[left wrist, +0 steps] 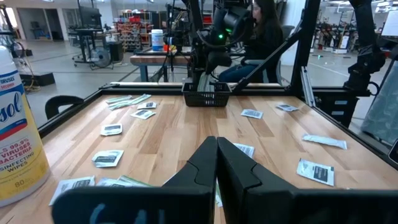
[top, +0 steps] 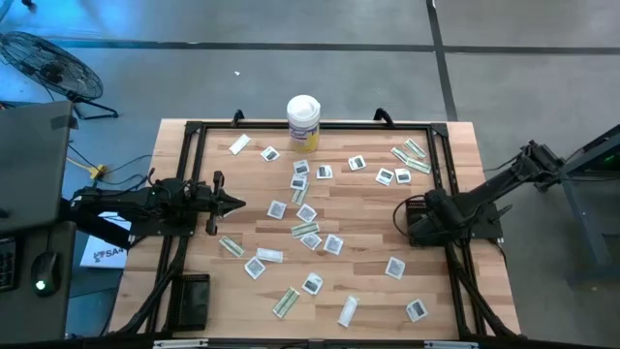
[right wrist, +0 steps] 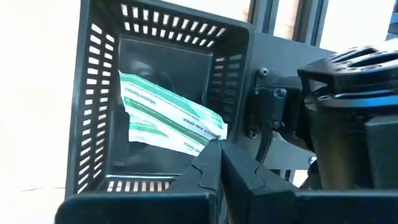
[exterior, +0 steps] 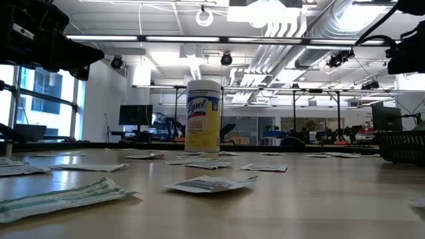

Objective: Pick & Place First Aid Supplies
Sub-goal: Put the white bandage pad into the right black bin

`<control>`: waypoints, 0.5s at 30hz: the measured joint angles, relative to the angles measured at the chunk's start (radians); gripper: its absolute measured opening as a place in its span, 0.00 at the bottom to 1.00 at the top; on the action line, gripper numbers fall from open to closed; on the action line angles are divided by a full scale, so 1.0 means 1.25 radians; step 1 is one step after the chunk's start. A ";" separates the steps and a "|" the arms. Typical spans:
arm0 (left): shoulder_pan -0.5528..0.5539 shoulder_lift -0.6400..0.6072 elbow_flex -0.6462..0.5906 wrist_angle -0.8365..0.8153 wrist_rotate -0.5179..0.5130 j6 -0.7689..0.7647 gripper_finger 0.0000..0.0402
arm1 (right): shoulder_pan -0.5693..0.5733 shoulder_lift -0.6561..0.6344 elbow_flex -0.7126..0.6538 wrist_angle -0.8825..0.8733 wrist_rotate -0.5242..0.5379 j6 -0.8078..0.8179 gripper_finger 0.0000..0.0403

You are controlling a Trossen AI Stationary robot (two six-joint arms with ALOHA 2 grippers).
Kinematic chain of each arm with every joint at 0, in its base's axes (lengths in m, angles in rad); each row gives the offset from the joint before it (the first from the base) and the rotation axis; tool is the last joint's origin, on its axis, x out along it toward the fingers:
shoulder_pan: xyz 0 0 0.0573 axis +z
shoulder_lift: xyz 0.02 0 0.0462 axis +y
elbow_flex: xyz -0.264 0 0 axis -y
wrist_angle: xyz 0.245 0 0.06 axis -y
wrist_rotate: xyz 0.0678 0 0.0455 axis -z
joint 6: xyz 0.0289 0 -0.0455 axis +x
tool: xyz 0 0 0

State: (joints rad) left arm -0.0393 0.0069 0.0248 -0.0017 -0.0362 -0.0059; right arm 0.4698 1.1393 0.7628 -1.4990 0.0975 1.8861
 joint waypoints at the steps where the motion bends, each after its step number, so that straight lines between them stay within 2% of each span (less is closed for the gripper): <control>1: 0.000 0.000 0.000 0.000 0.000 0.000 0.00 | -0.005 0.000 0.000 0.003 -0.006 -0.021 0.00; 8: 0.000 0.000 0.000 0.000 0.000 0.000 0.00 | -0.043 0.045 0.000 0.008 -0.039 -0.150 0.03; 15: 0.000 0.000 0.000 0.000 0.000 0.000 0.00 | -0.103 0.109 0.000 0.002 -0.057 -0.247 0.15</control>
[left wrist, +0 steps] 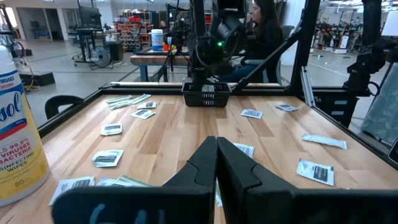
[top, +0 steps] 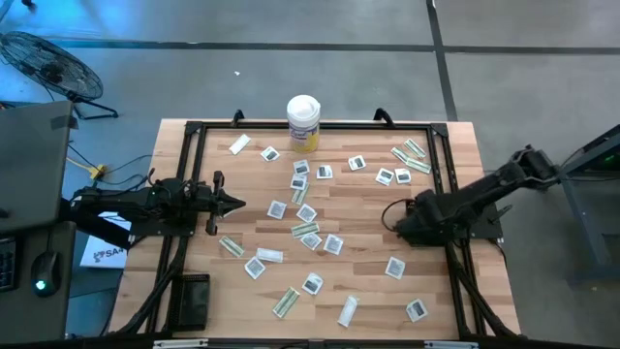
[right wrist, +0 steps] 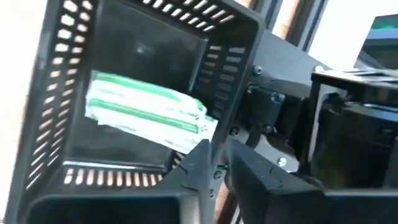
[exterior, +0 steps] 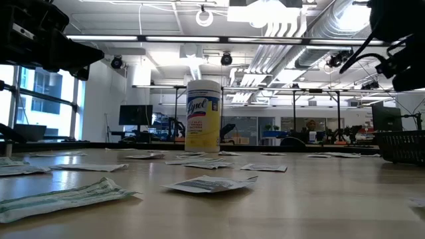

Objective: Pick & Place First Aid Supplies
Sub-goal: Put the white bandage pad into the right black bin

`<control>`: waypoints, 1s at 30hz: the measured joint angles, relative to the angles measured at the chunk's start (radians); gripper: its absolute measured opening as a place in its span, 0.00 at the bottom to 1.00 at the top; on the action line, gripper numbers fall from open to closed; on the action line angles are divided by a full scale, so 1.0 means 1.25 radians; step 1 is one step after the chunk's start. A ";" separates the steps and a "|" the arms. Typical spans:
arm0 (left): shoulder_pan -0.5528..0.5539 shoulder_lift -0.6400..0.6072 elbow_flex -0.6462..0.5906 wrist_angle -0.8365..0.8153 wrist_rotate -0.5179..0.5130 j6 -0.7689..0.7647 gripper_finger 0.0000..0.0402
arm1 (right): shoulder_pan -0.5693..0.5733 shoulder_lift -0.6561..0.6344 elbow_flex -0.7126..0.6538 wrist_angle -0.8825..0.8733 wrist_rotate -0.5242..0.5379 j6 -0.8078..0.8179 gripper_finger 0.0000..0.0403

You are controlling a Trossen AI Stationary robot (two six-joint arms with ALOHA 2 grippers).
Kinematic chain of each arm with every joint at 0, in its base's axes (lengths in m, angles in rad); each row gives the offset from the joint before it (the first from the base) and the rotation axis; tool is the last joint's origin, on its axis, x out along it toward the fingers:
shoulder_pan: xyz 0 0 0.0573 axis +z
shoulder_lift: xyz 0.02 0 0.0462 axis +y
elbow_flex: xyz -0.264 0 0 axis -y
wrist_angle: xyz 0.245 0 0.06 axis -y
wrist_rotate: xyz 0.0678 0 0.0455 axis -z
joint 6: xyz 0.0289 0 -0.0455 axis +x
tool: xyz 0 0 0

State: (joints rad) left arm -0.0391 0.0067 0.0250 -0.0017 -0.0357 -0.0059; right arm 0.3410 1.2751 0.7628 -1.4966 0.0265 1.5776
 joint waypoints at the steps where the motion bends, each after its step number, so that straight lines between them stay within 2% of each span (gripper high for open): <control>1: 0.000 0.000 0.000 0.000 0.000 0.000 0.00 | -0.010 0.004 0.000 -0.004 -0.002 -0.009 0.17; 7: 0.000 0.000 0.000 0.000 0.000 0.000 0.00 | -0.081 0.005 0.028 -0.051 0.013 -0.083 0.29; 12: 0.000 0.000 0.000 0.000 0.000 0.000 0.00 | -0.166 0.005 0.134 -0.059 0.130 -0.189 0.36; 18: 0.000 0.000 0.000 0.000 0.000 0.000 0.00 | -0.386 0.005 0.232 -0.052 0.290 -0.374 0.40; 23: 0.000 0.000 0.000 0.000 0.000 0.000 0.00 | -0.583 0.006 0.241 0.092 0.355 -0.533 0.40; 30: 0.000 0.000 0.000 0.000 0.001 0.000 0.00 | -0.754 0.053 0.242 0.261 0.330 -0.694 0.39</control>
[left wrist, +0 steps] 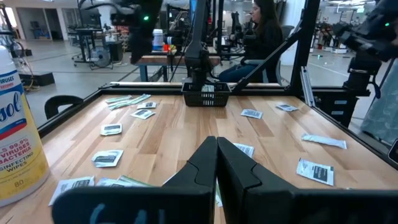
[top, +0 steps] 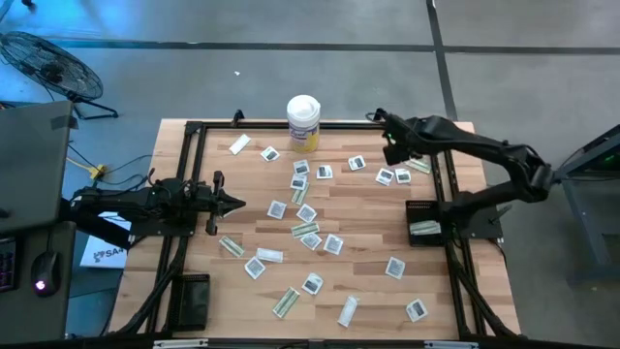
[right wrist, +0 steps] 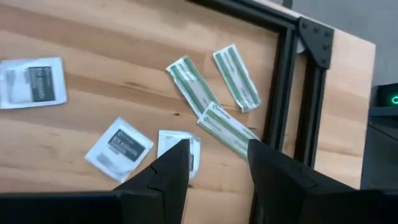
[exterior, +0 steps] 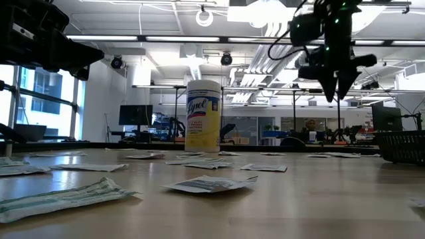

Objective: Pick & Place First Aid Supplies
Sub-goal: Put the white bandage pad into the right black bin

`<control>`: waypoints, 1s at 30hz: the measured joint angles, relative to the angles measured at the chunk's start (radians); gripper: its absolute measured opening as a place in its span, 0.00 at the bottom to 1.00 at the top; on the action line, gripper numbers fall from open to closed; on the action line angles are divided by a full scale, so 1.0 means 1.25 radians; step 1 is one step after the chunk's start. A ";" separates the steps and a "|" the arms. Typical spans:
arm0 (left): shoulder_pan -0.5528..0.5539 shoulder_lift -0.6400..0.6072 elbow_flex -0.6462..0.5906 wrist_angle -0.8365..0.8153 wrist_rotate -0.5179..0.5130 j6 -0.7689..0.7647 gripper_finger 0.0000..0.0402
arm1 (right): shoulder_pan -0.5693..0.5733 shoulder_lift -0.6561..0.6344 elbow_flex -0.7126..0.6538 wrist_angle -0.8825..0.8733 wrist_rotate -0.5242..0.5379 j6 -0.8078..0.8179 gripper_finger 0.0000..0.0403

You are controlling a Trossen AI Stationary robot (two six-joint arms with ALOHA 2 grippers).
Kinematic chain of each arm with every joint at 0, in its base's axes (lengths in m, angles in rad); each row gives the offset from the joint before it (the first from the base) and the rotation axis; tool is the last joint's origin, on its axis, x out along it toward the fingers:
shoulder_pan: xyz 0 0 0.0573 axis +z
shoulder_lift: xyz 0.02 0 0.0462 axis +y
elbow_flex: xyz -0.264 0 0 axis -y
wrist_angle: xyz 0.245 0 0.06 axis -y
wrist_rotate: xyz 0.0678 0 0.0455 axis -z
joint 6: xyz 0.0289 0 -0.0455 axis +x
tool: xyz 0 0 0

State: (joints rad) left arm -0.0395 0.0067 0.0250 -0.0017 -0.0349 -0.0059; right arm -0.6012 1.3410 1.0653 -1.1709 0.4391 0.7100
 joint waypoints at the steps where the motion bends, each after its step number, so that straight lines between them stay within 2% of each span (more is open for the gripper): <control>1: 0.000 0.000 0.000 0.000 0.000 0.000 0.00 | -0.017 0.016 0.000 0.013 -0.011 -0.016 0.39; 11: 0.000 0.000 0.000 0.000 0.000 0.000 0.00 | -0.154 0.175 0.000 0.144 -0.129 -0.102 0.39; 19: 0.000 0.000 0.000 0.000 -0.001 0.000 0.00 | -0.207 0.184 0.000 0.256 -0.203 -0.078 0.39; 30: 0.000 0.000 0.000 0.000 -0.001 0.000 0.00 | -0.205 0.186 -0.007 0.289 -0.211 0.037 0.39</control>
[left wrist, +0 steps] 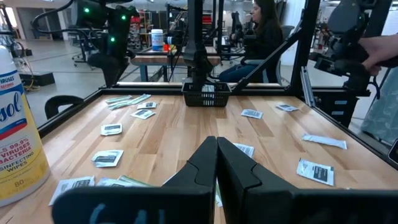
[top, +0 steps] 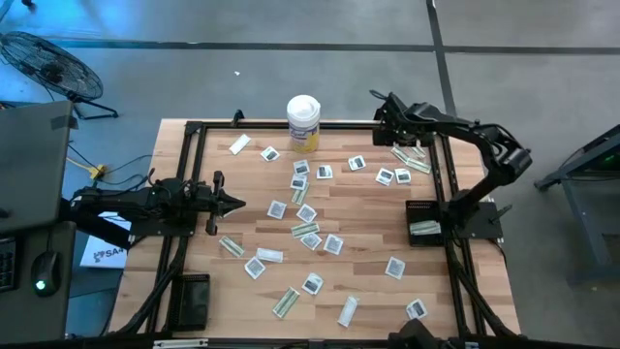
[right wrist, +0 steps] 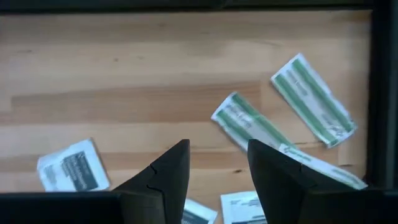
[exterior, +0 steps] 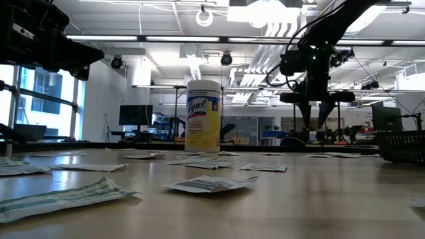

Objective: Pick & Place First Aid Supplies
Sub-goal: Put the white bandage pad into the right black bin

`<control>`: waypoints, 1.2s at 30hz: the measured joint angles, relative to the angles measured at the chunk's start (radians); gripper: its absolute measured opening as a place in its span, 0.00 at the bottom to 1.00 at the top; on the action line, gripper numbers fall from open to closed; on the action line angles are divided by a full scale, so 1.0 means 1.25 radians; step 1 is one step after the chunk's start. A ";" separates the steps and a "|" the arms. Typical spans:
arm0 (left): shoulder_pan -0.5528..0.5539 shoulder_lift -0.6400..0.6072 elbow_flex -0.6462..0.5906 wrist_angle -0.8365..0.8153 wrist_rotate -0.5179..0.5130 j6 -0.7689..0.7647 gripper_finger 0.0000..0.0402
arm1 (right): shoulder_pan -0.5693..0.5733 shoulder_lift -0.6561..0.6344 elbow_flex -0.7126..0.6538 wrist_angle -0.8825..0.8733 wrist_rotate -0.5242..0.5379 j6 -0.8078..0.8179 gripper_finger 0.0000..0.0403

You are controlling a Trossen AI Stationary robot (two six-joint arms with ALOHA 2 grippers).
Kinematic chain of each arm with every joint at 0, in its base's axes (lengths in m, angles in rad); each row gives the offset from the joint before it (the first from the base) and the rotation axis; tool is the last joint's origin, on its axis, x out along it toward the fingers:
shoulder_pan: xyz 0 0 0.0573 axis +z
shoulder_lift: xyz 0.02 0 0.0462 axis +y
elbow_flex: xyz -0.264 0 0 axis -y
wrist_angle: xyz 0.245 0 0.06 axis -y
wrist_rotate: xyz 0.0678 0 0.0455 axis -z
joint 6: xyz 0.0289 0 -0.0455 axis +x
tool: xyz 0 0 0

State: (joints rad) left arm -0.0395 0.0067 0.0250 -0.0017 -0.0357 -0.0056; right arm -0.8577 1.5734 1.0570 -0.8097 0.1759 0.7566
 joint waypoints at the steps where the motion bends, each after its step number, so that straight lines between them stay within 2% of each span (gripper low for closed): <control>1: 0.000 0.000 0.000 0.000 0.000 0.000 0.00 | -0.001 0.001 -0.010 0.019 -0.004 0.015 0.39; 7: 0.000 0.000 0.000 0.000 0.000 0.000 0.00 | -0.010 0.039 -0.108 0.185 -0.042 0.064 0.39; 12: 0.000 0.000 0.000 0.000 0.000 0.000 0.00 | 0.006 0.052 -0.150 0.286 0.028 0.047 0.39; 19: 0.000 0.000 0.000 0.000 0.000 0.000 0.00 | 0.007 0.057 -0.151 0.288 0.069 0.023 0.35; 27: 0.000 0.000 0.000 0.000 0.000 0.000 0.00 | 0.009 0.129 -0.147 0.302 0.062 0.050 0.31; 36: 0.000 0.000 0.000 0.000 0.000 0.000 0.00 | 0.016 0.138 -0.148 0.302 0.070 0.080 0.26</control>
State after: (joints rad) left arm -0.0391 0.0067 0.0250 -0.0017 -0.0360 -0.0057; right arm -0.8373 1.7458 0.8715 -0.4324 0.2633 0.8566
